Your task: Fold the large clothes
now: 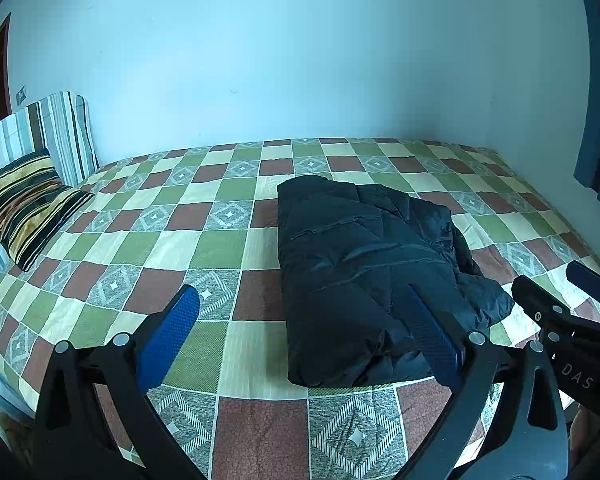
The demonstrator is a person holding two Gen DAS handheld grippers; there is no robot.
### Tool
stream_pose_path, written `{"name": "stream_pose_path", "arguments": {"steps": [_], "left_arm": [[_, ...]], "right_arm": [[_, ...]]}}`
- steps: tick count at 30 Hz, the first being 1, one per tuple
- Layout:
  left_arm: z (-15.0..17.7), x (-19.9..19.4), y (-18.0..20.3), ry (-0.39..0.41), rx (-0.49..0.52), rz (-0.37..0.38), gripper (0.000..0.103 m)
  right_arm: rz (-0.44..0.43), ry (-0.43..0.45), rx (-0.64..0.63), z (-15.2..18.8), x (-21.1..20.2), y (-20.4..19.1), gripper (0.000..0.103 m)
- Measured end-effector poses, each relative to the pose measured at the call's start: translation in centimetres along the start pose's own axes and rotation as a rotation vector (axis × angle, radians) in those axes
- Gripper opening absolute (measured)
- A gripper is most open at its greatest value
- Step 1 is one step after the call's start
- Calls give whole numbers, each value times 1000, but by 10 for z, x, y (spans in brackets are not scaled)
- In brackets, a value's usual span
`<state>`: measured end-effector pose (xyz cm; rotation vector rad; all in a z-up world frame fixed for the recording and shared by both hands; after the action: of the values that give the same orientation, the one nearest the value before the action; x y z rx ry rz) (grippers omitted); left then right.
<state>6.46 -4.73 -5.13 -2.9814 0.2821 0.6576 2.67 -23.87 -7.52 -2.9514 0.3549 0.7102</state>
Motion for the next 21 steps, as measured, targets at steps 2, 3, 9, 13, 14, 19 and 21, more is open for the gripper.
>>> {"name": "stream_pose_path", "arguments": {"steps": [2, 3, 9, 13, 14, 19, 21], "left_arm": [[0, -1, 0, 2, 7, -4, 100], [0, -1, 1, 3, 9, -5, 100], [0, -4, -1, 13, -2, -17, 100], [0, -4, -2, 16, -4, -18, 100], [0, -4, -2, 17, -1, -16, 100], [1, -4, 1, 14, 4, -3, 100], [2, -4, 2, 17, 8, -4, 100]], "right_arm": [[1, 0, -1, 0, 0, 0, 83], [1, 0, 0, 0, 0, 0, 83], [3, 0, 1, 0, 0, -1, 83], [0, 0, -2, 0, -1, 0, 83], [1, -1, -2, 0, -1, 0, 83], [0, -2, -5, 1, -1, 0, 83], [-2, -3, -7, 1, -2, 1, 83]]}}
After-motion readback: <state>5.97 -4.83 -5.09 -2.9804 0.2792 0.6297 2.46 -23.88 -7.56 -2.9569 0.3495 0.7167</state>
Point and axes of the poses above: each gripper's, at about its wrist camera, not at the fingertips, and x roughly the way its jaws point, y to its right, z to its underside, the point moved 1 cm from there along x, roughly the way its jaws point, and after that the axes turned 11 degrees about y, right-handed, at the moved point
